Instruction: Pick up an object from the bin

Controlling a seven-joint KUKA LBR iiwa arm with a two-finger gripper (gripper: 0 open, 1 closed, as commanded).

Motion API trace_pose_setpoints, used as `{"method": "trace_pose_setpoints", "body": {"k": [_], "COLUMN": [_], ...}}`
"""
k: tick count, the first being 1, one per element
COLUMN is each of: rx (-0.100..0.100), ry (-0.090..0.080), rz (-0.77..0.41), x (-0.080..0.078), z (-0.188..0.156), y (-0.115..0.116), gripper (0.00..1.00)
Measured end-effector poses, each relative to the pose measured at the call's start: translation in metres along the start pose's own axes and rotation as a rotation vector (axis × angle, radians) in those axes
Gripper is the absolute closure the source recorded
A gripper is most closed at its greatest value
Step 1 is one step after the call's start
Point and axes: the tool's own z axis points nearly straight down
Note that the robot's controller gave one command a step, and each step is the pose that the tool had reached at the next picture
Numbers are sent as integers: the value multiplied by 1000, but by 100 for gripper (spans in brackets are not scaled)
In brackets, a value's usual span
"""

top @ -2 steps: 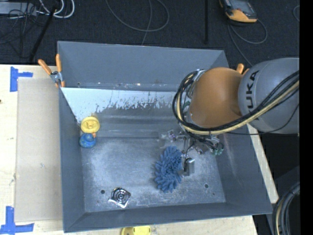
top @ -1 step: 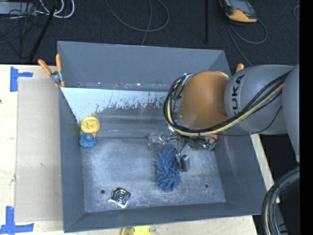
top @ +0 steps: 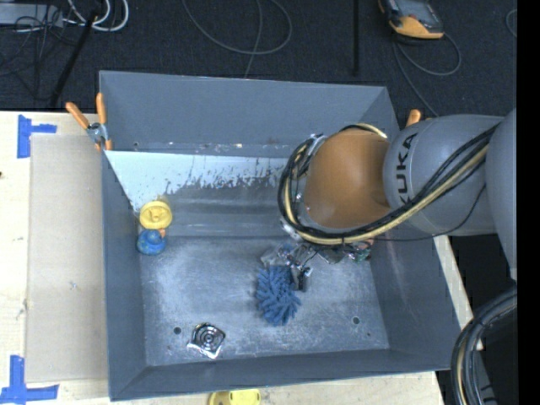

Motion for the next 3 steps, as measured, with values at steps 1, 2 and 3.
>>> {"method": "trace_pose_setpoints", "body": {"k": [1, 2, 3], "rx": [0, -5, -7], "ry": [0, 5, 7], "rz": [0, 1, 2], "x": [0, 1, 2], "z": [0, -5, -26], "y": [0, 1, 3], "gripper": [100, 100, 100]}}
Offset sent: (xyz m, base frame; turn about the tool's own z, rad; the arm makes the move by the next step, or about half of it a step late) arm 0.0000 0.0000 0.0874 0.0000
